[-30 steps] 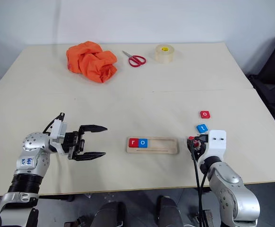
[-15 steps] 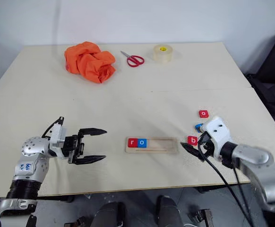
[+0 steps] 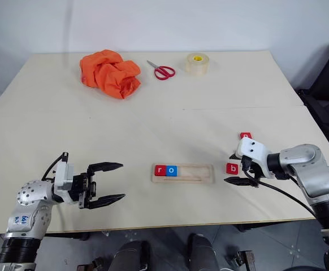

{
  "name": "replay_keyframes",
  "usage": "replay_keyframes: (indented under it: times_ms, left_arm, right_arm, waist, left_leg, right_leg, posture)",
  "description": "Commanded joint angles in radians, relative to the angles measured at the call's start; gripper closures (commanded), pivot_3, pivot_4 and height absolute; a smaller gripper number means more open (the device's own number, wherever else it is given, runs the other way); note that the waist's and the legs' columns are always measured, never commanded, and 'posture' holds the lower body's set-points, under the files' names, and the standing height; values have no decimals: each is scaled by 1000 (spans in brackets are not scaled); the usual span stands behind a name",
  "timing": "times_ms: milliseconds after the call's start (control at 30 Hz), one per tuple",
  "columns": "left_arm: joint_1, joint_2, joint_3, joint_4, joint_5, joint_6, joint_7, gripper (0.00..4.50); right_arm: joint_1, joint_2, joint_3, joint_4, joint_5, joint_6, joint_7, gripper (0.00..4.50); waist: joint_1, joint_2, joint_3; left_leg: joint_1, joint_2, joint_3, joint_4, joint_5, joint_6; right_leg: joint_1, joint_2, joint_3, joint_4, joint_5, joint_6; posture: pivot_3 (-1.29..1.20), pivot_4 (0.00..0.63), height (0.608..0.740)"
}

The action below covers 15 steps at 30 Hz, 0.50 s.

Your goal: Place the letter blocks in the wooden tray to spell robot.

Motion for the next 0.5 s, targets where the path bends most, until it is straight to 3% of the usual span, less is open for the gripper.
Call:
replay_keyframes:
  times_ms: [33, 300, 500]
  left_arm:
    - [17, 6, 21, -58, -32, 3, 20, 0]
    - [-1, 3, 11, -42, -29, -1, 27, 0]
    - [-41, 0, 0, 4, -23, -12, 2, 0]
  right_arm:
    - [-28, 10, 8, 23, -29, -21, 20, 398]
    - [-59, 22, -3, 31, -57, -19, 16, 3031]
    - [-98, 4, -62, -128, 16, 132, 13, 3045]
  waist:
    - [0, 0, 0]
    - [-1, 0, 0]
    - [0, 0, 0]
  left_leg:
    - [0, 0, 0, 0, 0, 0]
    - [0, 0, 0, 0, 0, 0]
    - [0, 0, 0, 0, 0, 0]
  right_leg:
    - [0, 0, 0, 0, 0, 0]
    - [0, 0, 0, 0, 0, 0]
    - [0, 0, 0, 1, 0, 0]
  posture:
    - [0, 150, 740]
    - [0, 150, 740]
    - [0, 150, 740]
